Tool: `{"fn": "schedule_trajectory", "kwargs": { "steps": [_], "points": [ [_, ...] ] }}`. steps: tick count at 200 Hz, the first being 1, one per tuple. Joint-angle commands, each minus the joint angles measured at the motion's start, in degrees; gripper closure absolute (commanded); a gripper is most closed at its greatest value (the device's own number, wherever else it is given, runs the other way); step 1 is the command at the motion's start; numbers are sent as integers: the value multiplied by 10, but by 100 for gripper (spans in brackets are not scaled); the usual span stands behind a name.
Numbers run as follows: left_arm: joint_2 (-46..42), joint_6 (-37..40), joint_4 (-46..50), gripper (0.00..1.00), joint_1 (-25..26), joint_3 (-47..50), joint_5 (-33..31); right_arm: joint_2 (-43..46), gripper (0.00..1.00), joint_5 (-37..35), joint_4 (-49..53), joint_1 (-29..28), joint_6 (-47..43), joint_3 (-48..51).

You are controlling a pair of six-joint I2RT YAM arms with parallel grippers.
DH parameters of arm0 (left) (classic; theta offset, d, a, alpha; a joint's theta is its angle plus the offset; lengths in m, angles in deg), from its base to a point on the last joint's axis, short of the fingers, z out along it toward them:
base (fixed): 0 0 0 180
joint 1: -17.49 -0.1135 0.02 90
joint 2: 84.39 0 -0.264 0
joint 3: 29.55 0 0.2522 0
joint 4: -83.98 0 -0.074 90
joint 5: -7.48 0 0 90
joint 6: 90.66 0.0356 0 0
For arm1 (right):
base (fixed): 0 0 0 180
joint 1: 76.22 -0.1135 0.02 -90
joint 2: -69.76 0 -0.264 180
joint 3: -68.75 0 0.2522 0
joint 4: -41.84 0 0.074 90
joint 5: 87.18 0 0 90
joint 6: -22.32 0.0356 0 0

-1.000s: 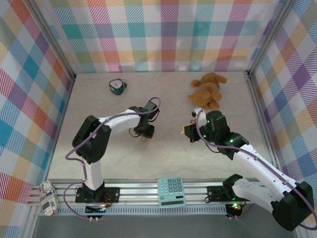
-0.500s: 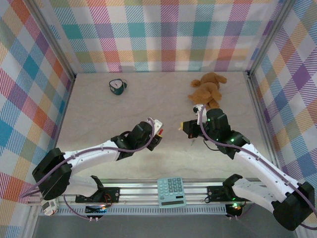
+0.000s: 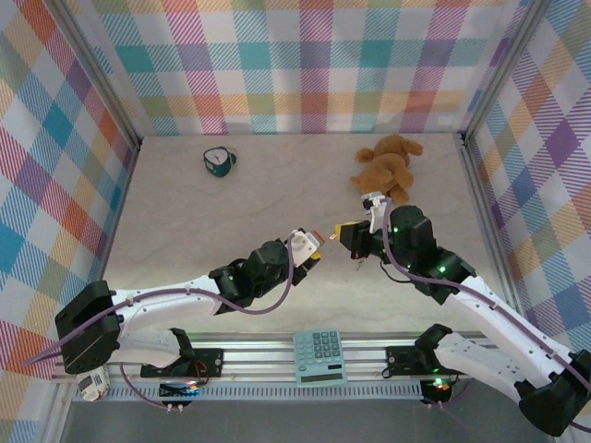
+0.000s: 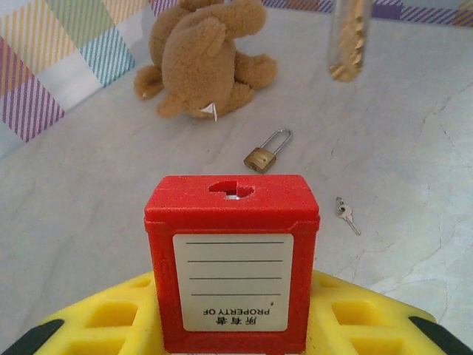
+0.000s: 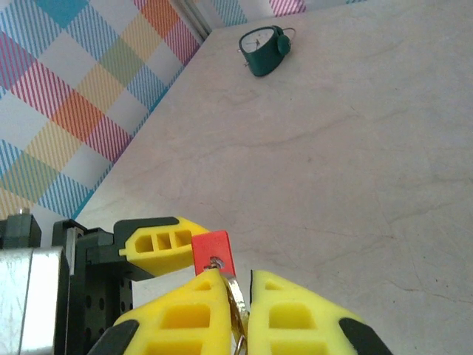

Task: Unlock with the key

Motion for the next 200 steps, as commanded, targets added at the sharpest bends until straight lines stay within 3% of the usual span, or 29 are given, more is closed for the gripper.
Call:
{"fn": "schedule_trajectory", "kwargs": {
  "steps": [1,94,200],
  "points": [
    [12,28,-45,68,8,-4,-17,4,100,-9,0,-8,14,-20],
    [19,18,-39,69,18,-20,-23,-54,100,-63,16,-31,25,-47],
    [15,19,-31,70,18,-23,-25,-86,100,-55,5,-43,59,-36]
  ]
}}
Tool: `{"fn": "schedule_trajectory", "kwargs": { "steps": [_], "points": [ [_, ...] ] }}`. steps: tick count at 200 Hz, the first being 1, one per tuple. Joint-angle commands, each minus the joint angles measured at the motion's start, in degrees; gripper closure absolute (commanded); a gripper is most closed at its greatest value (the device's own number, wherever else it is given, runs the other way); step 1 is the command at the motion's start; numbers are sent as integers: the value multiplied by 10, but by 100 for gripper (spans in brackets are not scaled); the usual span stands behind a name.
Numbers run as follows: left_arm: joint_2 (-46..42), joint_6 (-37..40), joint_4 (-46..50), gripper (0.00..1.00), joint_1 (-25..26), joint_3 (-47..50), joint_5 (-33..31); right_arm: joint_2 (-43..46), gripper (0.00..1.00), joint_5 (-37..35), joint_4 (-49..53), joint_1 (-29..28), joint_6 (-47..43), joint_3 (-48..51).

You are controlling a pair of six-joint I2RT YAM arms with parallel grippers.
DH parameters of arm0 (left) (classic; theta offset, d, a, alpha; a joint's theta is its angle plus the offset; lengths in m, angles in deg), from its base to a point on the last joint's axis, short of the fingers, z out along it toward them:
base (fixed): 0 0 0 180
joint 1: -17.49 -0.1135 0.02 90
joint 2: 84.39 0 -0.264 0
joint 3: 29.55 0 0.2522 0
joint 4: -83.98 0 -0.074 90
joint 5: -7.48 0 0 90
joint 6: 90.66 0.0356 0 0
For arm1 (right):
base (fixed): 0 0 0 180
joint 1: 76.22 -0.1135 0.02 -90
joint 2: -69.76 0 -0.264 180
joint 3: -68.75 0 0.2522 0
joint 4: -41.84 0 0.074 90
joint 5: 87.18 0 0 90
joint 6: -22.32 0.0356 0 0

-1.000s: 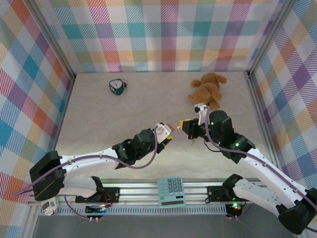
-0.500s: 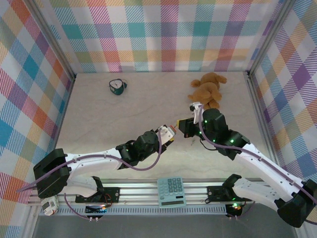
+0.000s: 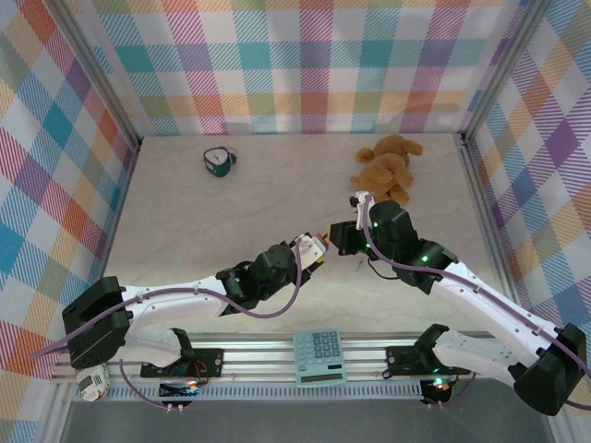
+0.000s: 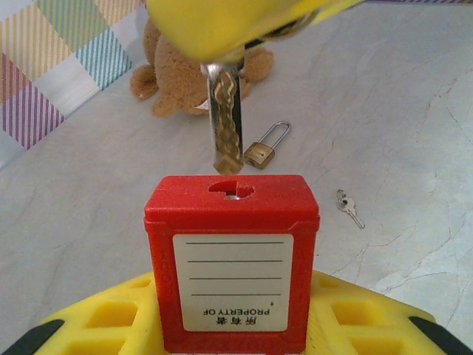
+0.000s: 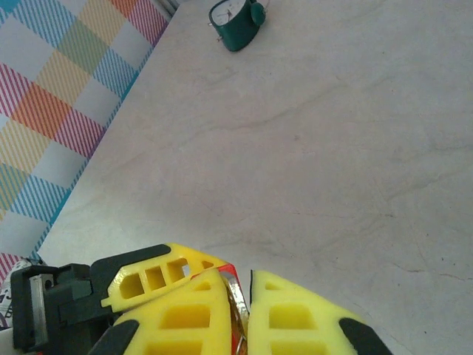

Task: Unlock with the key

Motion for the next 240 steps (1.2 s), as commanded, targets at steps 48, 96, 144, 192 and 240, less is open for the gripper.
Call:
{"fn": "schedule_trajectory", "kwargs": {
  "steps": [48,96,144,192,240],
  "points": [
    [-13,0,-15,71,4,-24,-5,-10,100,-10,-7,-7,16,-1],
    [-24,-10,-20,72,5,-29,-8,-19,100,-8,-18,-12,15,8],
    [-33,-40,-30,75,4,-40,-25,-23,100,-11,-22,-24,10,25],
    [-37,-50,-33,75,4,-54,-24,-40,100,-24,-4,-34,1,25],
    [-42,-44,-50,76,4,-62,-26,-55,100,-6,-9,-38,8,24]
  ]
}}
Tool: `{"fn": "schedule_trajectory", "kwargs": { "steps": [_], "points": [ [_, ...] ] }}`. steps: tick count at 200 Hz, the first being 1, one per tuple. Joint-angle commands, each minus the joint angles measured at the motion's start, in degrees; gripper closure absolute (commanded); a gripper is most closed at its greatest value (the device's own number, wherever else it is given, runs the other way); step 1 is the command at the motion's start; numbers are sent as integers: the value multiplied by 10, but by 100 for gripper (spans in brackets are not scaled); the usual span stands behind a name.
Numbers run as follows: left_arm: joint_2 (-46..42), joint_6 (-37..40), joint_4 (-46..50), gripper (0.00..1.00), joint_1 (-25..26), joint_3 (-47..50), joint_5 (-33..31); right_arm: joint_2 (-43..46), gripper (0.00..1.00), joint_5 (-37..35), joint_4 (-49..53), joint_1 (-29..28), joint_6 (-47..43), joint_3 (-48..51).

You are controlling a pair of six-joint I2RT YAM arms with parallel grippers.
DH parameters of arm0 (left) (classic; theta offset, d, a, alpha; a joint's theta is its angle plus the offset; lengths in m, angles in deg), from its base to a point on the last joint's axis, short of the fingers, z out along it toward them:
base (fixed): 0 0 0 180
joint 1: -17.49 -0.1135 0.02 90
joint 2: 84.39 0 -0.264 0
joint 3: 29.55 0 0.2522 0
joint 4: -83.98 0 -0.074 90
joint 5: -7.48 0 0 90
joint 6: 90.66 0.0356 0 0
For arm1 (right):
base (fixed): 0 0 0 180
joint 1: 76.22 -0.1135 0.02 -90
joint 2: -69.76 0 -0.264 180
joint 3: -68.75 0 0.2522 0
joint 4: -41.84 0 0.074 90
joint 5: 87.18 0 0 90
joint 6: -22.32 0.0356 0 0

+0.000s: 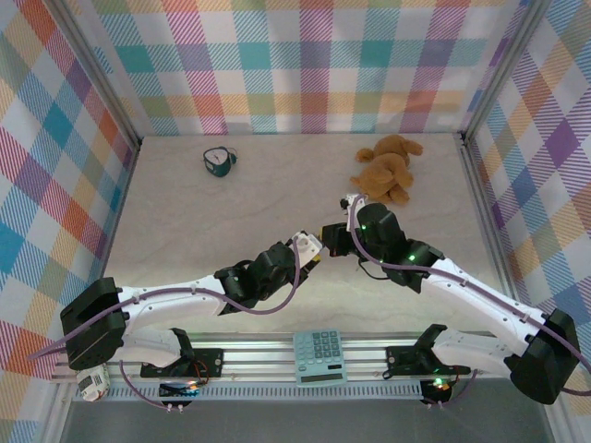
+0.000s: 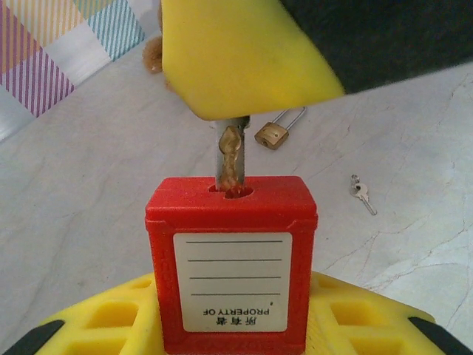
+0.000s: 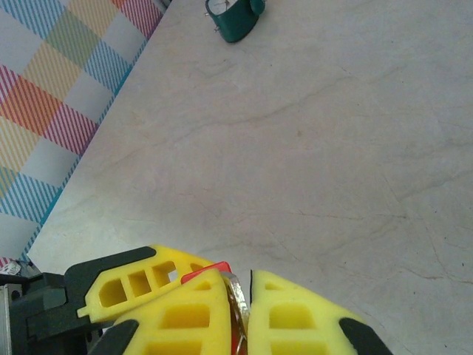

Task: Unlock with the key

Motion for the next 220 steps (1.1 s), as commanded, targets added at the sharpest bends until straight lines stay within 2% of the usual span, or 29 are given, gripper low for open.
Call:
{"fn": "schedule_trajectory", "kwargs": {
  "steps": [1,56,129,157,165,185,208,220],
  "points": [
    [-34,-5,-101,76,5,-51,-4,-16,100,19,35,-11,-2,11],
    [-35,-15,-127,77,-1,-59,-2,-7,100,52,24,-20,-5,34],
    [-38,-12,-144,77,-10,-68,6,-51,100,111,18,-38,-20,37],
    [-31,-10,-136,78,-11,-71,12,-45,100,106,27,-38,-28,27],
    [-31,-9,-127,78,-11,-72,13,-40,98,93,42,-37,-35,16],
    [-35,-9,-101,78,-11,-61,13,-16,85,53,80,-31,-48,-3],
    [-43,-16,-53,78,-11,-46,11,18,76,30,108,-2,-50,-15],
    [-49,-21,-26,78,-10,-40,11,36,74,24,117,14,-51,-20]
  ]
}}
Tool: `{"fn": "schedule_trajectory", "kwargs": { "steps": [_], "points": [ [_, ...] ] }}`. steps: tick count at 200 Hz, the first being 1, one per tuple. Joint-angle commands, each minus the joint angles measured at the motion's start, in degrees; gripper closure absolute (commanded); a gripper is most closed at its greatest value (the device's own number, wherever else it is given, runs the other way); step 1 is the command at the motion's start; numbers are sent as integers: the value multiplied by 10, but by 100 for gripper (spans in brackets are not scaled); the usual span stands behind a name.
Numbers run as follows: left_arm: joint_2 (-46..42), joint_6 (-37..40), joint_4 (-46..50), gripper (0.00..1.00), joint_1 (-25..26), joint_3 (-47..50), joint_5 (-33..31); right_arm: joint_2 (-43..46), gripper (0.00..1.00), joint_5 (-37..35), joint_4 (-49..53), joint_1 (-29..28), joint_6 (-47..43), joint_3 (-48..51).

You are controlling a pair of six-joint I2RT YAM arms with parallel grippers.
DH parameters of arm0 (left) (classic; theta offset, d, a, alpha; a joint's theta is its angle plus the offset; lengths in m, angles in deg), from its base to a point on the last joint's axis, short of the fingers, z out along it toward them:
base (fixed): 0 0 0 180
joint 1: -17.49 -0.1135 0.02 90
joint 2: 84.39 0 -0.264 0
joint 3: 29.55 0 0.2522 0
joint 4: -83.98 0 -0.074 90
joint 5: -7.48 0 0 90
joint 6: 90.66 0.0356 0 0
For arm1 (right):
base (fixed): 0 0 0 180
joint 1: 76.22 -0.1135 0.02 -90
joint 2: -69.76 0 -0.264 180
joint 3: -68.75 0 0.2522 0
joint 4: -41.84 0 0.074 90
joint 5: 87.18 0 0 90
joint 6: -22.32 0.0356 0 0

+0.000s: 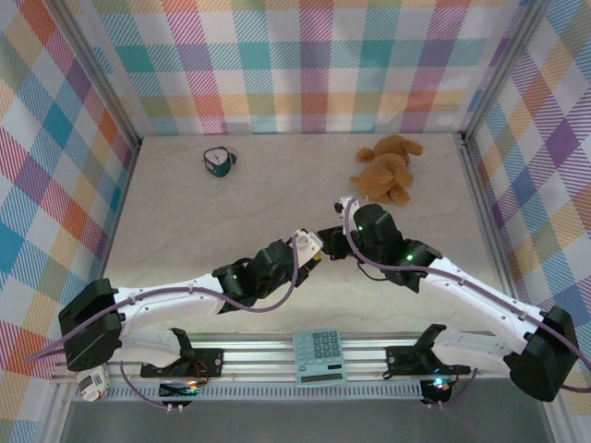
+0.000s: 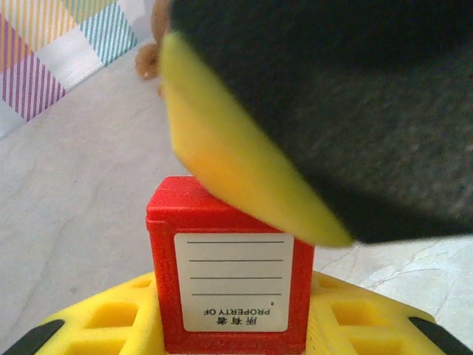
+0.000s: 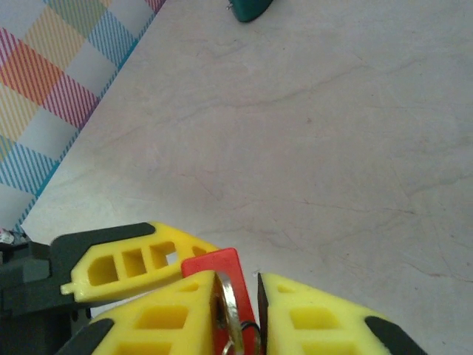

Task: Unlock with the key

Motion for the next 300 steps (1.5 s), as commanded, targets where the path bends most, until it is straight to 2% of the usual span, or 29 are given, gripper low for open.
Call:
{"fn": "schedule_trajectory", "kwargs": {
  "steps": [1,72,93,127,160,181,216,244,300],
  "points": [
    [-37,-13,-42,78,-2,-25,-8,33,74,6,91,20,-16,-12],
    [-23,7,59,76,0,-30,-26,80,59,32,120,69,-35,-51],
    [4,57,104,76,0,-62,-57,92,57,48,133,99,-42,-46],
    [41,178,103,77,4,-92,-132,83,54,120,137,178,-40,-43],
    [66,330,21,77,8,-90,-208,65,54,174,121,210,-43,-40],
    [83,412,-45,78,12,-70,-234,55,53,205,107,218,-43,-34],
    [114,553,-218,78,33,-16,-276,43,52,256,86,220,-56,-24],
    [140,623,-303,79,53,15,-292,35,51,265,82,220,-67,-22],
    [203,693,-413,78,84,51,-317,-16,52,281,92,219,-86,-21]
  ]
}}
